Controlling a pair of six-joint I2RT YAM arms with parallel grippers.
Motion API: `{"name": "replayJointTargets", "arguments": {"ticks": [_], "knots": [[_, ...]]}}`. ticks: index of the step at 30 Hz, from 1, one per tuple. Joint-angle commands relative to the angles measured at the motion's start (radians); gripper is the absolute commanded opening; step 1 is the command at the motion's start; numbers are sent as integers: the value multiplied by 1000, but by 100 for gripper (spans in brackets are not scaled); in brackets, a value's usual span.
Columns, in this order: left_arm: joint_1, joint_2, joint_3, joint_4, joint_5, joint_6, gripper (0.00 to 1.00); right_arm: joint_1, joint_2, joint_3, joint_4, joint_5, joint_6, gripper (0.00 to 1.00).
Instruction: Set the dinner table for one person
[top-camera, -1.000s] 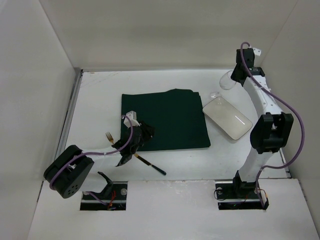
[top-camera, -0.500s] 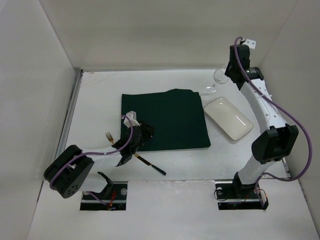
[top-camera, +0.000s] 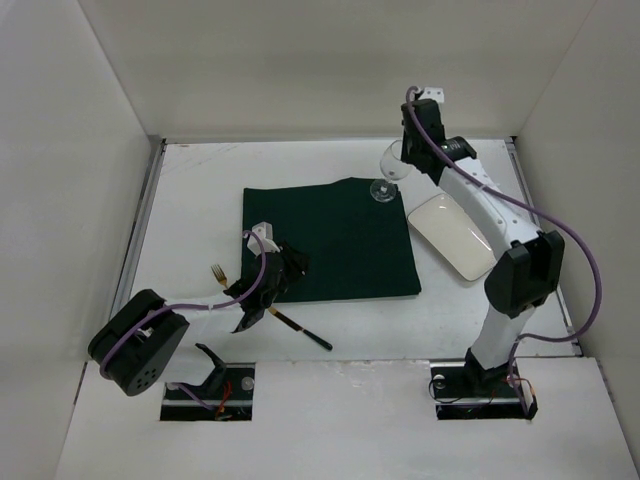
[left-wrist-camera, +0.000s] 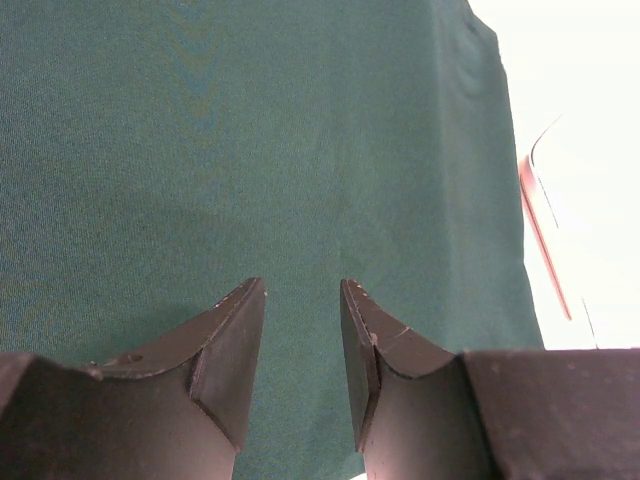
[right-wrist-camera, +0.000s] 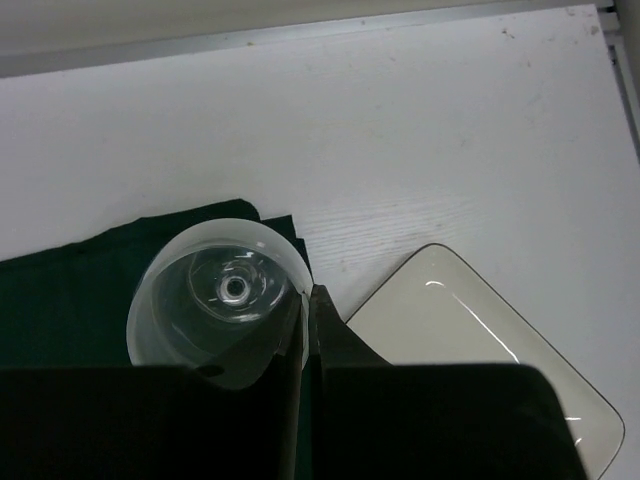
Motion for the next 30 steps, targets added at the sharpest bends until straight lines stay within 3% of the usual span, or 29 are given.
{"name": "replayJointTargets", "arguments": {"ticks": [1, 15, 24, 30], "knots": [[-1, -3, -13, 62, -13, -4, 34, 16, 37, 78, 76, 16, -30, 9], [-2, 3, -10, 62, -14, -5, 34, 49, 117, 91, 60, 14, -44, 10], [-1, 20, -5, 62, -11, -7, 34, 53, 30, 98, 21, 13, -55, 10], [-1, 14, -7, 62, -10, -10, 34, 53, 77, 77, 14, -6, -43, 10]]}}
